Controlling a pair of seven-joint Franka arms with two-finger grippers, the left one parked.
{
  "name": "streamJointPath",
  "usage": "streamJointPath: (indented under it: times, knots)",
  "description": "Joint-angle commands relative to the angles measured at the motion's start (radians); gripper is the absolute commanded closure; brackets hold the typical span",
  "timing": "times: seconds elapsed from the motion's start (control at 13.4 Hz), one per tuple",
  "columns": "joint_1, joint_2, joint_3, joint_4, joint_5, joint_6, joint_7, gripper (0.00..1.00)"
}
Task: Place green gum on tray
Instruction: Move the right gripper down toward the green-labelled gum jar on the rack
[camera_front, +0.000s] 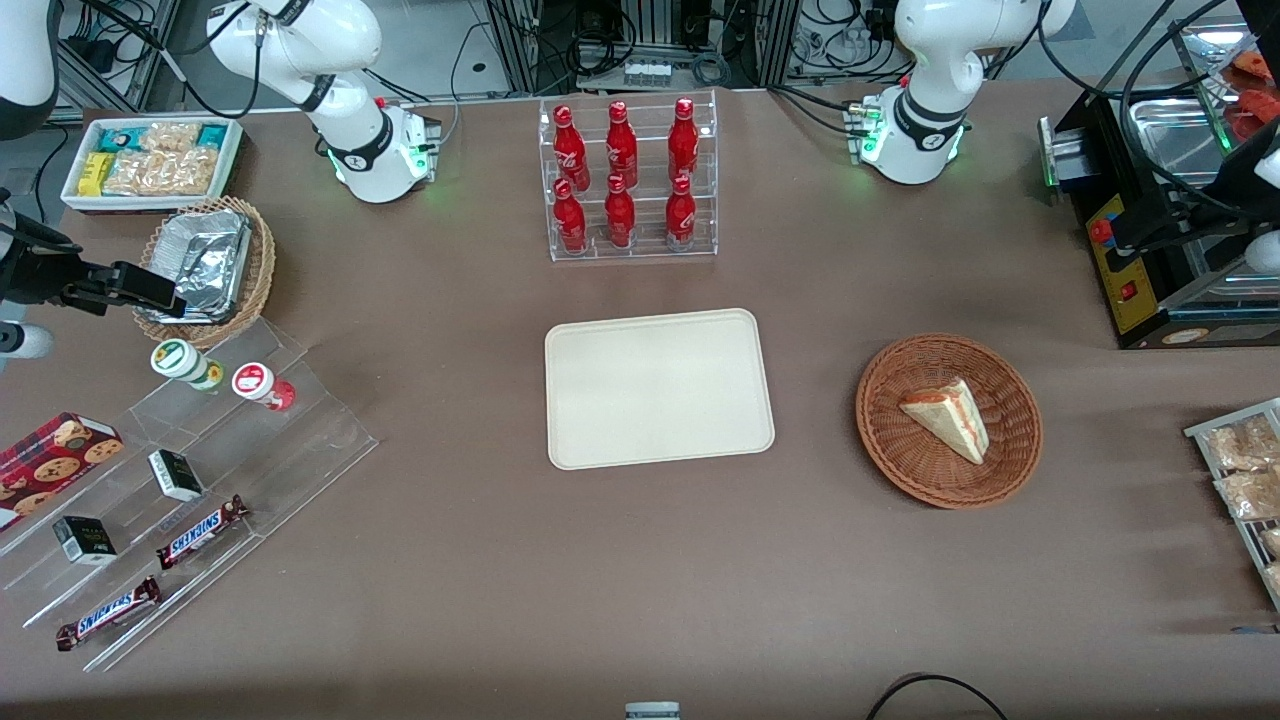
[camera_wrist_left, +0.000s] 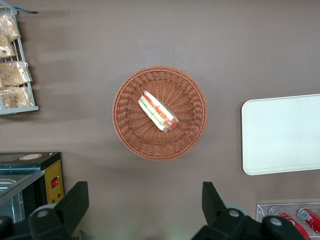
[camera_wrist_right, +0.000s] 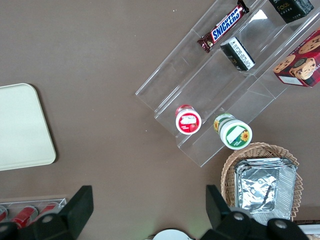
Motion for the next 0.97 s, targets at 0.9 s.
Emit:
streamJointPath:
  times: [0.9]
  knots:
    - [-0.095, -0.068, -0.035, -0.262, -0.02, 0.213, -0.527, 0.01]
